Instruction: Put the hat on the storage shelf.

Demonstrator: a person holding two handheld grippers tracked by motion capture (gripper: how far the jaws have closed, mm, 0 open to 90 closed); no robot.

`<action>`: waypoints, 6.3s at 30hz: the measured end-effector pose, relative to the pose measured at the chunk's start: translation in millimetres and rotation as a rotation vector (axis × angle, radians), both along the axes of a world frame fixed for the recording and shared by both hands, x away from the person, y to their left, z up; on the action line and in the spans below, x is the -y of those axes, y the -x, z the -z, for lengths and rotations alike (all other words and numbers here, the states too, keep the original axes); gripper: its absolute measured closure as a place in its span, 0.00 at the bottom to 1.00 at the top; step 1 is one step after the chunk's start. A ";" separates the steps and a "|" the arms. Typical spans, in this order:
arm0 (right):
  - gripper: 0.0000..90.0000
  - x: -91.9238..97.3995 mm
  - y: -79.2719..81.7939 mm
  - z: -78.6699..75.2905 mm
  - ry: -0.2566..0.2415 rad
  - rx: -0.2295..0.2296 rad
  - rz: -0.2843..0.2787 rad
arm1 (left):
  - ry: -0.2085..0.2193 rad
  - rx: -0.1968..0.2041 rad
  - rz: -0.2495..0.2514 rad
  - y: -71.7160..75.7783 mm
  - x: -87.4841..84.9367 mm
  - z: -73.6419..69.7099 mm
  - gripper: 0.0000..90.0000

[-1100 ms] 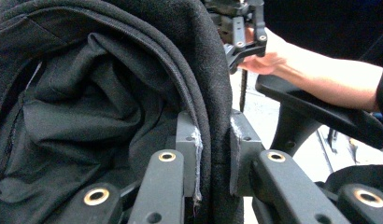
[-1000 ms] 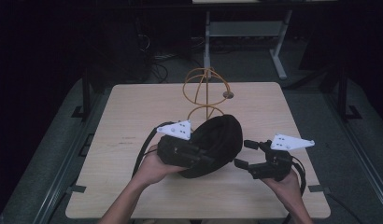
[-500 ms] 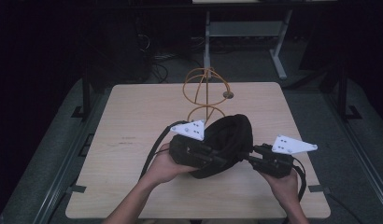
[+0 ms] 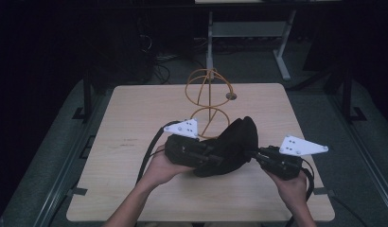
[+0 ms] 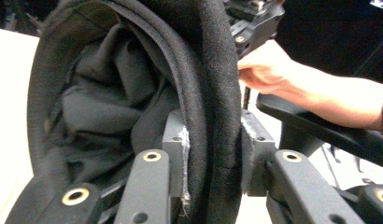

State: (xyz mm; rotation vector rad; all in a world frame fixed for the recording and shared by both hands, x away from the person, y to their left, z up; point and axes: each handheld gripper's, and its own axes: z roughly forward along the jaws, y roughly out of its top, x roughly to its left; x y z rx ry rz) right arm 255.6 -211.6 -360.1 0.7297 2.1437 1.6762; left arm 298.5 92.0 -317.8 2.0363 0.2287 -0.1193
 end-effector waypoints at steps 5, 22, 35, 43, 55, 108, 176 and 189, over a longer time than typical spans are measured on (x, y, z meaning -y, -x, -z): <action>0.96 -1.5 1.1 -11.7 0.012 0.020 -0.008 | -0.014 0.021 -0.030 -0.6 -4.6 -0.6 0.68; 0.96 18.2 -11.4 -47.5 0.028 0.011 0.057 | -0.116 0.095 -0.193 -0.5 -48.1 5.8 0.53; 0.96 38.2 -24.1 -66.8 0.047 -0.011 0.124 | -0.200 0.099 -0.349 0.4 -102.9 36.9 0.43; 0.96 39.7 -40.3 -93.8 0.094 -0.004 0.149 | -0.249 0.080 -0.438 3.0 -134.6 81.1 0.39; 0.96 27.1 -70.2 -131.4 0.133 0.015 0.152 | -0.296 0.075 -0.485 -1.5 -148.1 100.7 0.35; 0.95 -89.1 -242.1 -151.3 0.103 -0.151 0.065 | -0.248 0.009 -0.514 -12.7 -164.3 108.2 0.31; 0.87 -142.9 -265.1 -115.6 0.282 -0.202 0.115 | -0.217 0.000 -0.502 -11.0 -160.4 107.8 0.31; 0.72 -130.9 -261.6 -118.3 0.225 -0.219 0.111 | -0.209 0.012 -0.517 -12.9 -161.9 107.3 0.31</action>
